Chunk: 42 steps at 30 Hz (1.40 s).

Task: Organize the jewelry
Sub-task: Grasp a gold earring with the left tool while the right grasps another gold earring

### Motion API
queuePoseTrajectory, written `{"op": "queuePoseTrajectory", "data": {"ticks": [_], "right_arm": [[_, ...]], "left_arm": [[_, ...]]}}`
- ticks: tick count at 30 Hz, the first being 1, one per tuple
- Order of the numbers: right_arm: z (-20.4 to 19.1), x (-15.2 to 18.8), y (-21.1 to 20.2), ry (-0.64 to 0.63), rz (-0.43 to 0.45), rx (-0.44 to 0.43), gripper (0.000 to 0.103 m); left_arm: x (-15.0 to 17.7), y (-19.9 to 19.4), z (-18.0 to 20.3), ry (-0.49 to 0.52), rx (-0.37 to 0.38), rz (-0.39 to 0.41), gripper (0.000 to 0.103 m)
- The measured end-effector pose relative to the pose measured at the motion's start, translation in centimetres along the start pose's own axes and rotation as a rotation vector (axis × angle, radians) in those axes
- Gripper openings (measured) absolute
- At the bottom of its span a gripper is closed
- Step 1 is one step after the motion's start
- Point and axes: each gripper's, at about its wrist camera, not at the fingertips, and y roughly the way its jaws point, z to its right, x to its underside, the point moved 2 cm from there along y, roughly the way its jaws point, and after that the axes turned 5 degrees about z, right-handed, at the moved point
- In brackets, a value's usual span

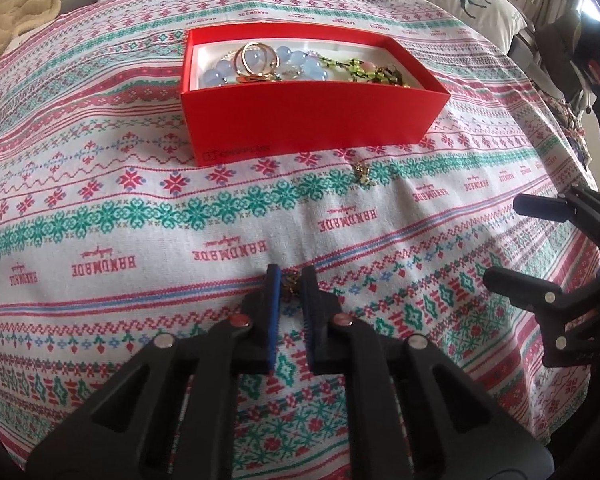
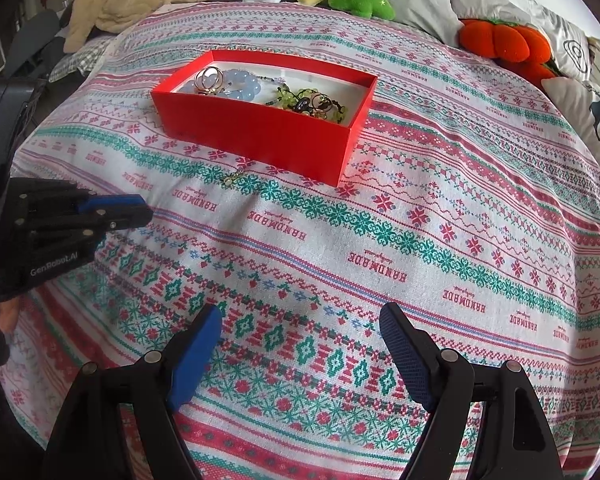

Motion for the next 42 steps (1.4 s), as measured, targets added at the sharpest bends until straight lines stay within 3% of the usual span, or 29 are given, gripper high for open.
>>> {"op": "queuePoseTrajectory", "data": {"ticks": [16, 24, 25, 26, 28, 42], "right_arm": [[-0.9, -2.1, 0.8, 0.031, 0.041, -0.06, 0.082], [-2.5, -4.0, 2.6, 0.038, 0.046, -0.12, 0.082], [-2.7, -4.3, 3.0, 0.041, 0.048, -0.121, 0.077], [-2.8, -4.5, 3.2, 0.042, 0.049, -0.121, 0.062], [-2.9, -4.9, 4.3, 0.047, 0.026, -0.134, 0.043], [-4.2, -6.3, 6.5, 0.04, 0.062, -0.132, 0.042]], "left_arm": [[-0.2, -2.4, -2.8, -0.067, 0.002, 0.022, 0.011], [-0.1, -3.0, -4.0, -0.095, -0.064, 0.004, 0.011], [0.0, -3.2, -4.2, -0.1, -0.07, 0.0, 0.011], [0.0, -3.2, -4.3, -0.102, -0.071, -0.003, 0.011], [0.1, -3.4, -4.5, -0.11, -0.066, -0.009, 0.011], [-0.7, -2.4, -4.0, -0.113, -0.04, -0.036, 0.011]]}}
